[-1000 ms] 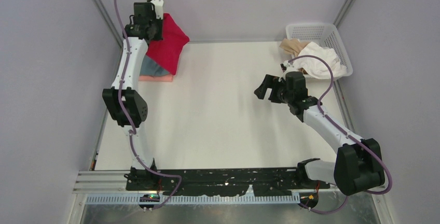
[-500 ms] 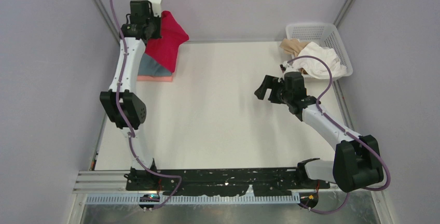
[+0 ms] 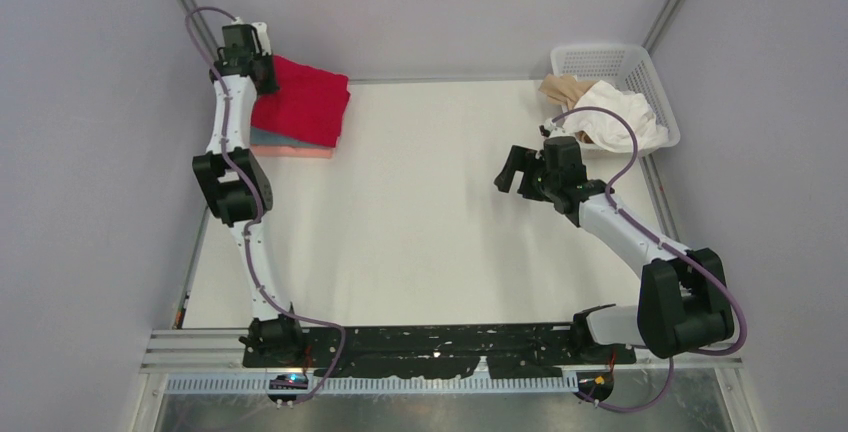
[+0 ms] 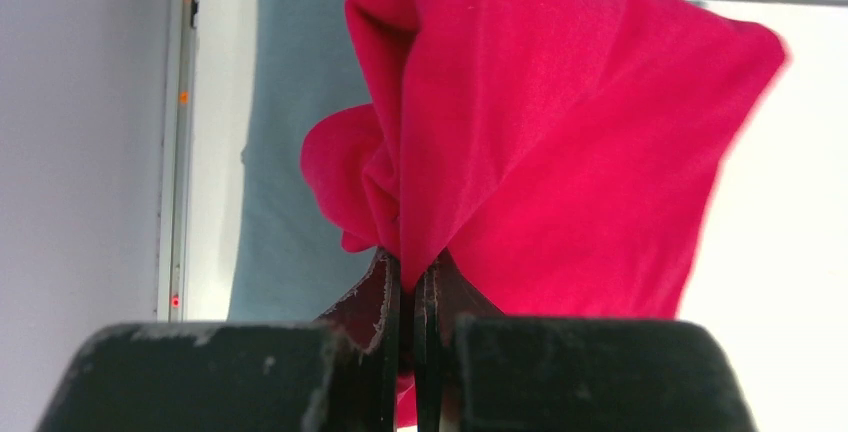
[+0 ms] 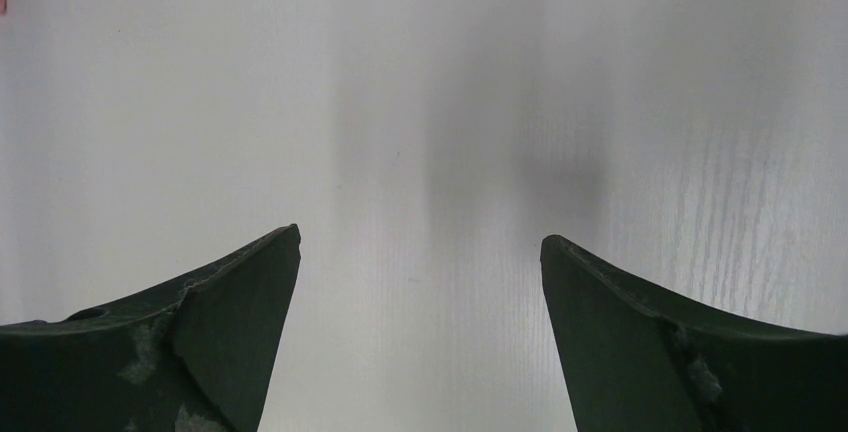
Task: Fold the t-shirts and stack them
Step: Put the neatly folded tshirt into the corner of the board with the left arm, then reset both arms
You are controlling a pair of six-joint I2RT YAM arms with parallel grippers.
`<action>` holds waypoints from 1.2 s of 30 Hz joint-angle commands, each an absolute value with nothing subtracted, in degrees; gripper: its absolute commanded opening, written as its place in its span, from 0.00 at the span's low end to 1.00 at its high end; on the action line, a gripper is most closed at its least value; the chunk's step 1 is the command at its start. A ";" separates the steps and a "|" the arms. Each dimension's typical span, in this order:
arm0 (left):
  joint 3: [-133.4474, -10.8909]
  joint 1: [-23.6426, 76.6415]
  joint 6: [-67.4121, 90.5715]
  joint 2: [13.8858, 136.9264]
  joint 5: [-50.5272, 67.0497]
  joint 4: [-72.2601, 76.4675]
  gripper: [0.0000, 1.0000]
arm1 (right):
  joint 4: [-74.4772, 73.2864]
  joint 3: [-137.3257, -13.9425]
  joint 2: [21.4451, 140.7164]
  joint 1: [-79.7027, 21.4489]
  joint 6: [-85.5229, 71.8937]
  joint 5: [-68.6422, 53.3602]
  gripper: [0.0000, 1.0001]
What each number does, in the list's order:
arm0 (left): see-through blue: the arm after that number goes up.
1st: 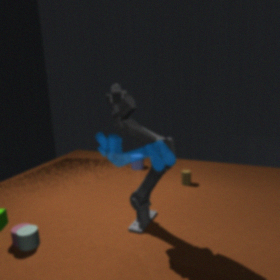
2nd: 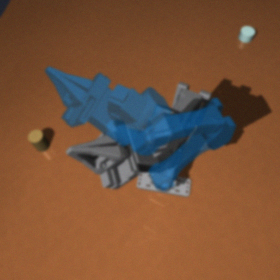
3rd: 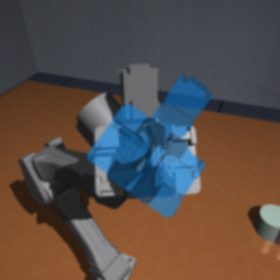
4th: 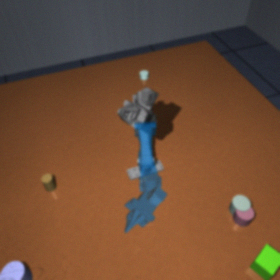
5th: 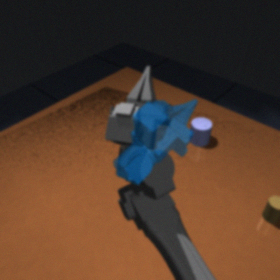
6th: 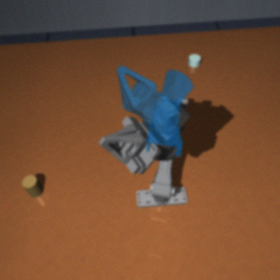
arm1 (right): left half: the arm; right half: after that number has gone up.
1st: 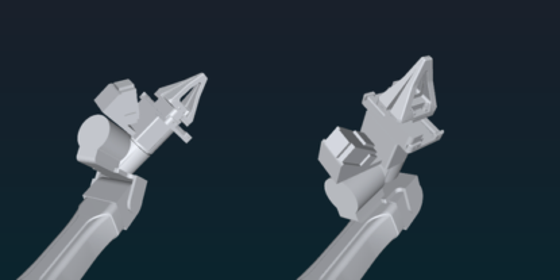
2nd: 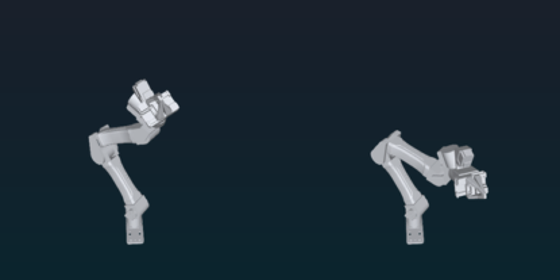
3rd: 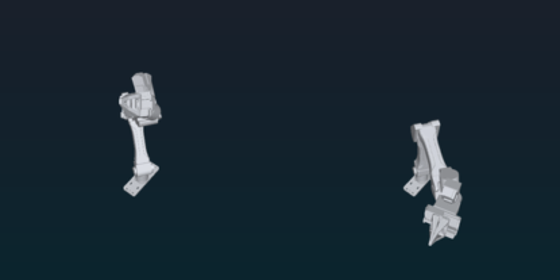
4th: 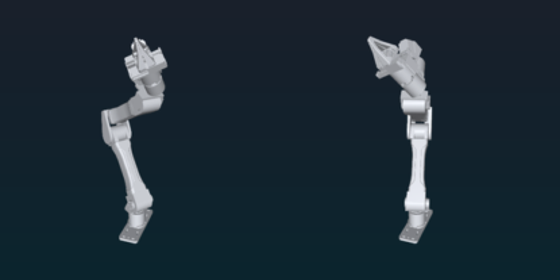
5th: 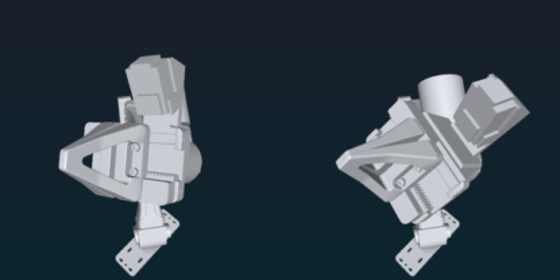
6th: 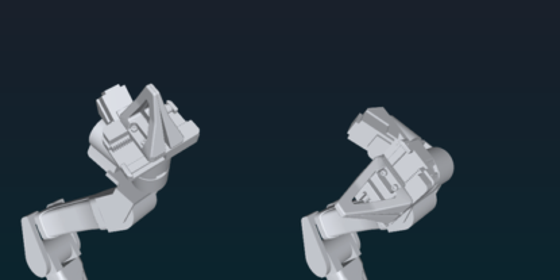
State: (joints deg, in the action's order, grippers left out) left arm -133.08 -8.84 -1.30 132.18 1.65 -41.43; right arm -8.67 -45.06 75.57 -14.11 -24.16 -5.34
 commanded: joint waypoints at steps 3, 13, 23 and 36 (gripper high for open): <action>-138.17 -14.33 4.89 136.80 3.15 -34.60 0.00 | -11.09 -49.04 75.81 -13.89 -24.86 -1.56 0.95; -137.52 -15.23 8.90 132.93 3.59 -35.91 0.99 | -15.39 -53.53 74.97 -13.89 -22.77 1.37 0.95; -102.74 -8.24 16.29 100.89 2.98 -25.90 1.00 | -16.07 -49.37 63.55 -13.88 -22.13 -0.53 0.95; -47.88 17.33 29.41 56.60 -7.05 -11.55 1.00 | -16.34 -39.27 50.87 -13.93 -21.27 5.66 0.95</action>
State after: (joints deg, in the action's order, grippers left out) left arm -59.44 13.96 21.85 64.36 -3.92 -18.06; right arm -17.67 -41.76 52.84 -14.11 -21.56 2.22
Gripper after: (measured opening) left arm 0.994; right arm 0.952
